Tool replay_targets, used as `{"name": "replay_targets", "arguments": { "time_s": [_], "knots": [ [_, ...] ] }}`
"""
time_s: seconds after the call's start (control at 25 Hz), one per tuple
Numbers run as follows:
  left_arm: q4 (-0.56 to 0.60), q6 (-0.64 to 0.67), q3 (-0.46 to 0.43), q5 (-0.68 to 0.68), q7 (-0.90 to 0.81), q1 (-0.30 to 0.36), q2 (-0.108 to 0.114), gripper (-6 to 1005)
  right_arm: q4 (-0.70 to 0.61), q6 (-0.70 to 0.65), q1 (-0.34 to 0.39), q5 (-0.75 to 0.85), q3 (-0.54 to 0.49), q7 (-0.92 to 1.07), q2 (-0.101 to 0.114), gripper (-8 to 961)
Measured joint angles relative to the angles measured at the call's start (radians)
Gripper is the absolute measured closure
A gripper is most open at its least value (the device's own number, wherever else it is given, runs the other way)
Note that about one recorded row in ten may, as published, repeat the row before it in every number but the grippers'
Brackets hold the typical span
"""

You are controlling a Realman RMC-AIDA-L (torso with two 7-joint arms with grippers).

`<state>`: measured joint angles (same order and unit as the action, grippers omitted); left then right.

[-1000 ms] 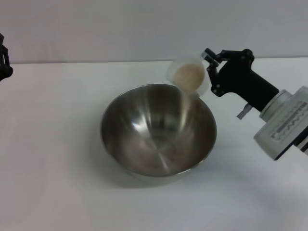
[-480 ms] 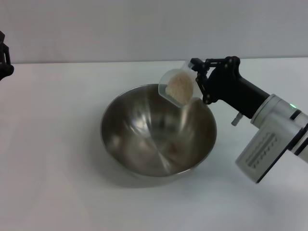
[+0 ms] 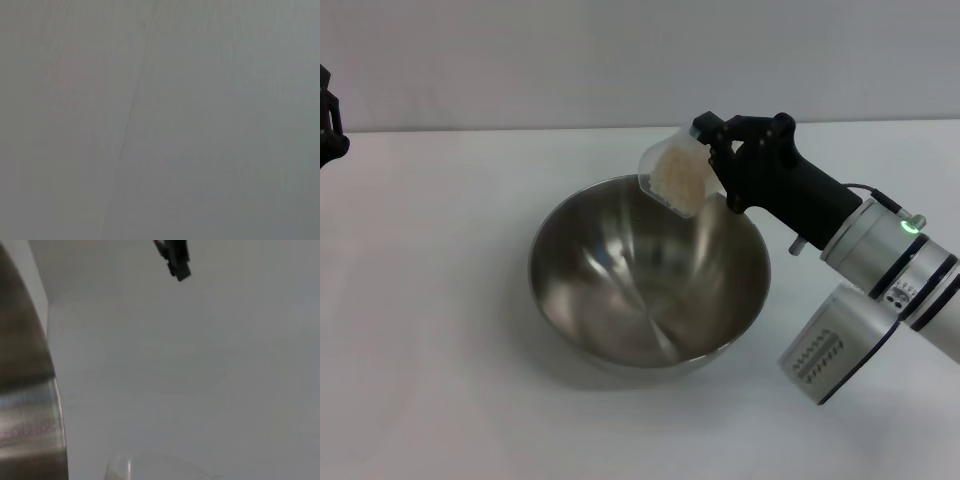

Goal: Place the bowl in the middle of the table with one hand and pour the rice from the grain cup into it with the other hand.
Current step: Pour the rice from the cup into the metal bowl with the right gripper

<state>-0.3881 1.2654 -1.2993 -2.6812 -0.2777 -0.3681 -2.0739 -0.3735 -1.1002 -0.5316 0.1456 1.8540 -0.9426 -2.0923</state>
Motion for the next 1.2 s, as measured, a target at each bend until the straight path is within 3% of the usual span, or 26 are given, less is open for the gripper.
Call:
{"name": "replay_targets", "arguments": {
  "time_s": [0.44, 1.2],
  "knots": [
    [0.0, 0.0, 0.0, -0.001, 0.0, 0.0, 0.0, 790, -0.011, -0.039, 0.005, -0.001, 0.068, -0.278, 0.0, 942],
    [0.011, -0.001, 0.0, 0.002, -0.023, 0.009, 0.0, 790, 0.012, -0.068, 0.004, 0.015, 0.106, -0.552, 0.0, 943]
  ]
}}
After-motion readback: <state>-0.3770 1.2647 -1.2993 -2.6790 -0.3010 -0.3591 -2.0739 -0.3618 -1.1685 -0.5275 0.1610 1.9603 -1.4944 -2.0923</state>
